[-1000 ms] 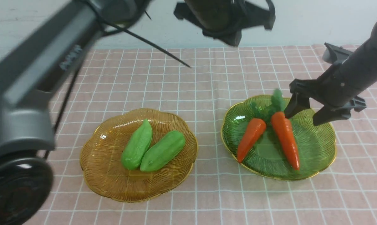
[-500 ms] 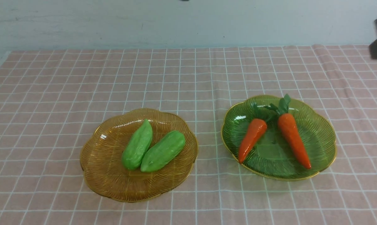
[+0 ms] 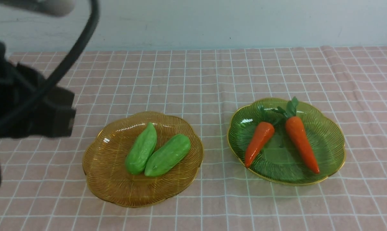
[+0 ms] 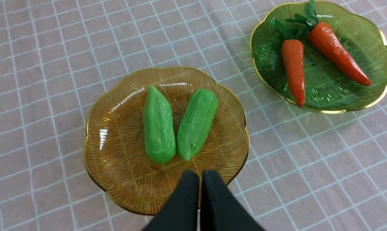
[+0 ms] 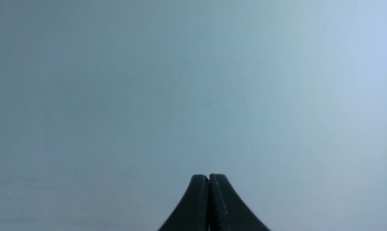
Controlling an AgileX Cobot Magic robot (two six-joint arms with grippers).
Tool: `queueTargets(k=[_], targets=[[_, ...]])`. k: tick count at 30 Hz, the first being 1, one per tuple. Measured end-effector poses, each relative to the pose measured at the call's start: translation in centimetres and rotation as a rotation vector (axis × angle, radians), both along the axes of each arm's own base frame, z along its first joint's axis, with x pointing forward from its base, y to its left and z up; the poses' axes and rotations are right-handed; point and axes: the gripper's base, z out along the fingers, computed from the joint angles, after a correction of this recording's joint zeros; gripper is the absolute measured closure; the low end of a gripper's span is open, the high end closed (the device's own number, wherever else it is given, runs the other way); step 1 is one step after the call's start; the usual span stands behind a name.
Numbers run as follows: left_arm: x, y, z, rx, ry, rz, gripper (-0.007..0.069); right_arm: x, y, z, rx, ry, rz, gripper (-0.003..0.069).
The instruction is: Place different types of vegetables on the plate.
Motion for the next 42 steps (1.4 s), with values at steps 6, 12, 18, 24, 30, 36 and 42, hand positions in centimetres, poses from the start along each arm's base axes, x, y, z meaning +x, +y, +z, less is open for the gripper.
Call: queueTargets(k=[6, 12, 18, 24, 30, 36, 42], targets=[[-2.7, 2.2, -4.5, -0.045, -0.098, -0.007, 0.0628, 0.6, -0.6, -6.6, 0.069, -0.128, -0.056, 0.0674], [-5.2, 4.7, -8.9, -0.114, -0.135, 0.068, 0.0627, 1.6, -0.8, -7.9, 0.106, -0.145, -0.075, 0.0674], [-7.1, 6.8, -11.0, -0.164, -0.191, 0.127, 0.0627, 1.5, -0.9, -7.8, 0.111, -0.165, -0.08, 0.0674], [-8.5, 8.0, -11.0, -0.225, -0.253, 0.137, 0.0627, 1.5, -0.9, -7.8, 0.111, -0.164, -0.08, 0.0674], [-8.6, 8.1, -11.0, -0.229, -0.257, 0.137, 0.0627, 1.5, -0.9, -7.8, 0.113, -0.164, -0.079, 0.0674], [-8.6, 8.1, -11.0, -0.229, -0.257, 0.137, 0.0627, 1.5, -0.9, -7.8, 0.113, -0.164, -0.079, 0.0674], [-8.6, 7.9, -11.6, -0.206, -0.295, 0.102, 0.0627, 1.5, -0.9, -7.8, 0.113, -0.164, -0.079, 0.0674]])
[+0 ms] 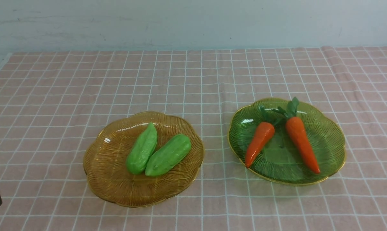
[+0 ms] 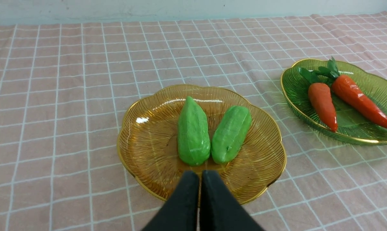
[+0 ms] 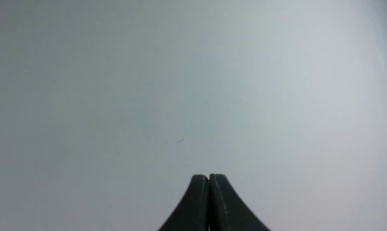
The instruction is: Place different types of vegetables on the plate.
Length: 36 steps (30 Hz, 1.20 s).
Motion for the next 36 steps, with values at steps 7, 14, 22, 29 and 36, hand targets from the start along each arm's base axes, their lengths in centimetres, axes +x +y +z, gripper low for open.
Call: queueTargets(k=[7, 14, 22, 29, 36], targets=[[-0.2, -0.5, -5.3, 0.073, -0.165, 0.043, 0.0627, 0.0, 0.0, 0.0, 0.0, 0.0, 0.0, 0.0674], [0.2, 0.3, -12.7, 0.211, -0.093, 0.212, 0.0627, 0.0, 0.0, 0.0, 0.0, 0.0, 0.0, 0.0674], [0.2, 0.3, -12.9, 0.218, -0.081, 0.213, 0.0627, 0.0, 0.0, 0.0, 0.0, 0.0, 0.0, 0.0674], [0.2, 0.3, -12.9, 0.218, -0.081, 0.213, 0.0627, 0.0, 0.0, 0.0, 0.0, 0.0, 0.0, 0.0674], [0.2, 0.3, -12.9, 0.218, -0.081, 0.213, 0.0627, 0.0, 0.0, 0.0, 0.0, 0.0, 0.0, 0.0674]])
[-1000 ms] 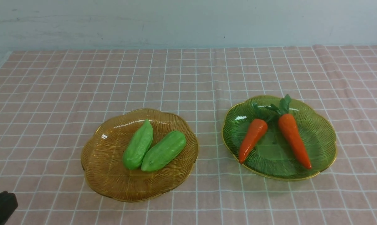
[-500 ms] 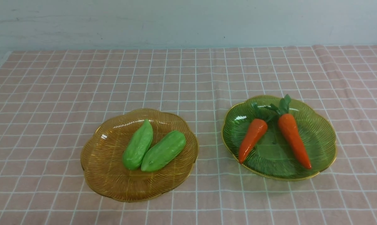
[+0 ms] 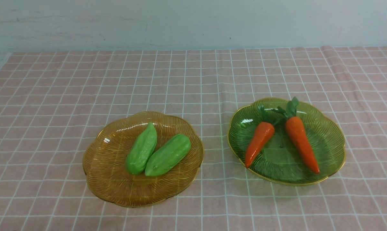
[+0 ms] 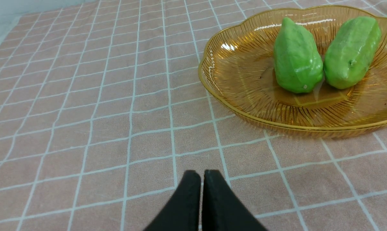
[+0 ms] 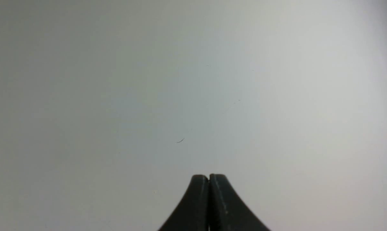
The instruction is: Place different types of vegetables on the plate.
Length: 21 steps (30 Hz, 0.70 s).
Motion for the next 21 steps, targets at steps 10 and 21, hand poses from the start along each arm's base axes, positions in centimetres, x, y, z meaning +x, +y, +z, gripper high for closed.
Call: queueTargets(k=[10, 21], targets=[[0.0, 0.0, 0.0, 0.0, 0.0, 0.0, 0.0627, 0.0, 0.0, 0.0, 0.0, 0.0, 0.0, 0.0674], [0.0, 0.0, 0.0, 0.0, 0.0, 0.0, 0.0627, 0.34, 0.12, -0.52, -0.132, 0.015, -0.057, 0.0674]])
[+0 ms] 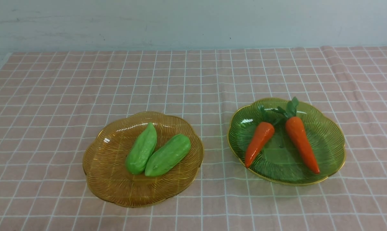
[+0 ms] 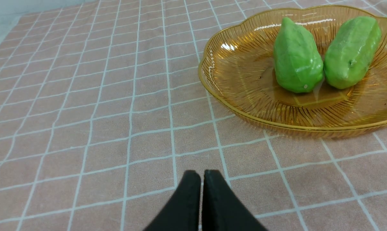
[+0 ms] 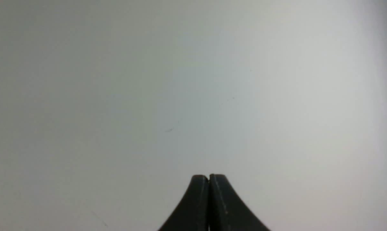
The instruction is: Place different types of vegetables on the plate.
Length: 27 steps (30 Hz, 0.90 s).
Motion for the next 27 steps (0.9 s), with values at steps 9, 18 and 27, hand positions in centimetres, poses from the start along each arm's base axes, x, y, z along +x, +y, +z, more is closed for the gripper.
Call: queueTargets(k=[9, 18, 27], targets=[[0.0, 0.0, 0.0, 0.0, 0.0, 0.001, 0.0627, 1.7, 0.2, -4.0, -0.097, 0.19, -0.019, 0.0674], [0.0, 0.0, 0.0, 0.0, 0.001, 0.001, 0.0627, 3.5, -0.1, -13.3, -0.104, 0.598, -0.077, 0.0674], [0.0, 0.0, 0.0, 0.0, 0.001, 0.001, 0.0627, 3.3, -0.5, -14.2, -0.021, 0.688, -0.126, 0.0674]])
